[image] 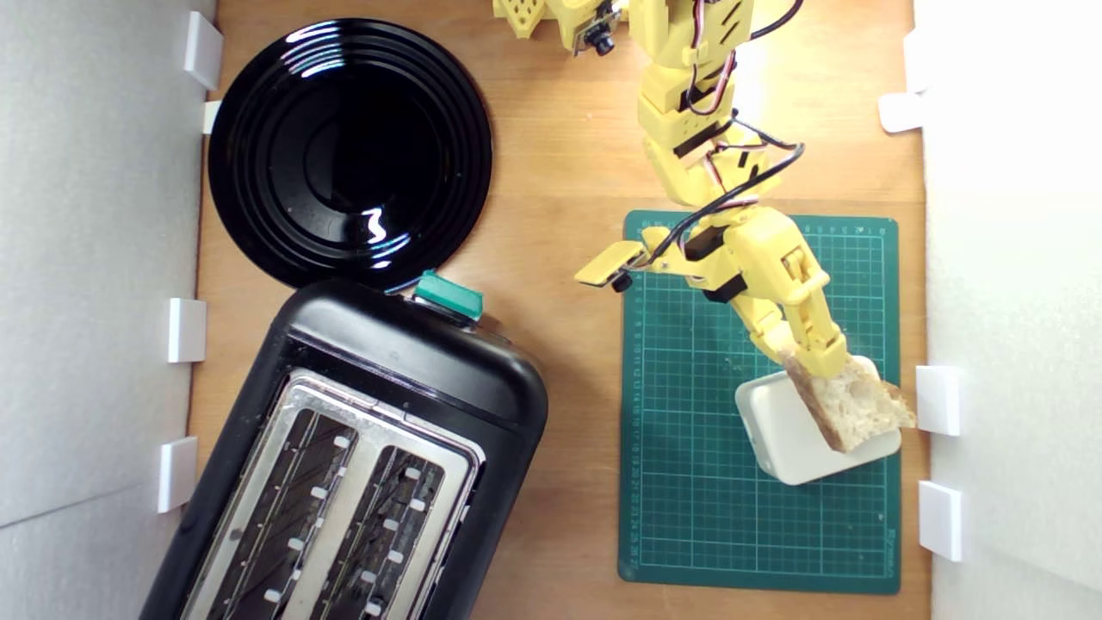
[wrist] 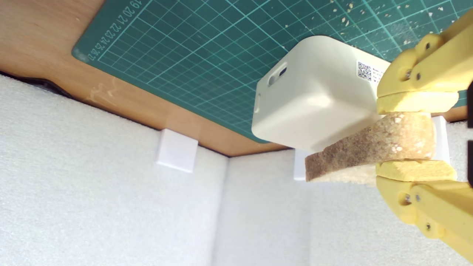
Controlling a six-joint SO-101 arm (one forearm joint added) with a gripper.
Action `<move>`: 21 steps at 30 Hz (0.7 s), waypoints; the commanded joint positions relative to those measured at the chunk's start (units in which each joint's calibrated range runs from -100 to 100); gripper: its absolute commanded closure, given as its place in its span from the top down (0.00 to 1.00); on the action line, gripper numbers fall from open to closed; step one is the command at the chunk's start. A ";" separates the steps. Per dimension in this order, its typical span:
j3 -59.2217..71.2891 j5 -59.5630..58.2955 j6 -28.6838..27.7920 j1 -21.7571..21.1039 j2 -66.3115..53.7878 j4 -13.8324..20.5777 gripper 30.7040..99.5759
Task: Pick bread and place in toaster
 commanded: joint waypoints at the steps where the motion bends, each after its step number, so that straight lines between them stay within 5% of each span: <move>1: -2.49 -1.79 0.34 -0.69 -0.61 0.27 0.47; 21: -1.59 0.01 0.34 0.76 -15.17 0.09 0.47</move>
